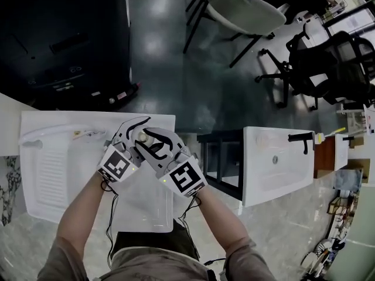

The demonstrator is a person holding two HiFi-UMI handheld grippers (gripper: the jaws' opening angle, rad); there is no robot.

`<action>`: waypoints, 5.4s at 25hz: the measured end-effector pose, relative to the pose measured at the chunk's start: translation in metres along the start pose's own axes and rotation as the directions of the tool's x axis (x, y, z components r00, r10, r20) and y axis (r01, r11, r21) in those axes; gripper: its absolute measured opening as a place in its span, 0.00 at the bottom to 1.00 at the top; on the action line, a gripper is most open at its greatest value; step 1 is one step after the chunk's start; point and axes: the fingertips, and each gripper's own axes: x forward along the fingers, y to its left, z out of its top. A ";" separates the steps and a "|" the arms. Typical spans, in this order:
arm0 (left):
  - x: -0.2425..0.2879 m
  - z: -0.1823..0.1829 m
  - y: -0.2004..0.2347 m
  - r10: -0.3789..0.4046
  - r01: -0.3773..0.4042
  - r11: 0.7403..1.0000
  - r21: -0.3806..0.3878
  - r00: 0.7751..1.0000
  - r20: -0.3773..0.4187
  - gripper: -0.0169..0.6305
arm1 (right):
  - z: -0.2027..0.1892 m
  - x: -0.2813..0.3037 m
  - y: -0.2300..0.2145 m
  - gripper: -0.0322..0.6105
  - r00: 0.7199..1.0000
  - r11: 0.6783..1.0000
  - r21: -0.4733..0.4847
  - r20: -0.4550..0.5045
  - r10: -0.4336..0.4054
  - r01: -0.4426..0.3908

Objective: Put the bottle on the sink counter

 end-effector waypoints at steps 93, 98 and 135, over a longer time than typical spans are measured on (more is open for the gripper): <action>-0.016 -0.044 0.016 0.265 -0.268 0.963 -0.015 0.958 -0.112 0.56 | -0.046 0.020 -0.032 0.38 0.979 0.978 0.075 -0.081 -0.188 0.194; -0.029 0.000 0.003 0.253 -0.253 0.967 -0.015 0.967 -0.037 0.56 | -0.013 -0.010 -0.037 0.36 0.980 0.978 0.061 -0.047 -0.196 0.198; -0.162 0.200 -0.043 0.559 -0.551 0.828 -0.106 0.826 0.070 0.08 | 0.162 -0.222 0.024 0.12 0.931 0.962 -0.005 0.254 -0.262 0.272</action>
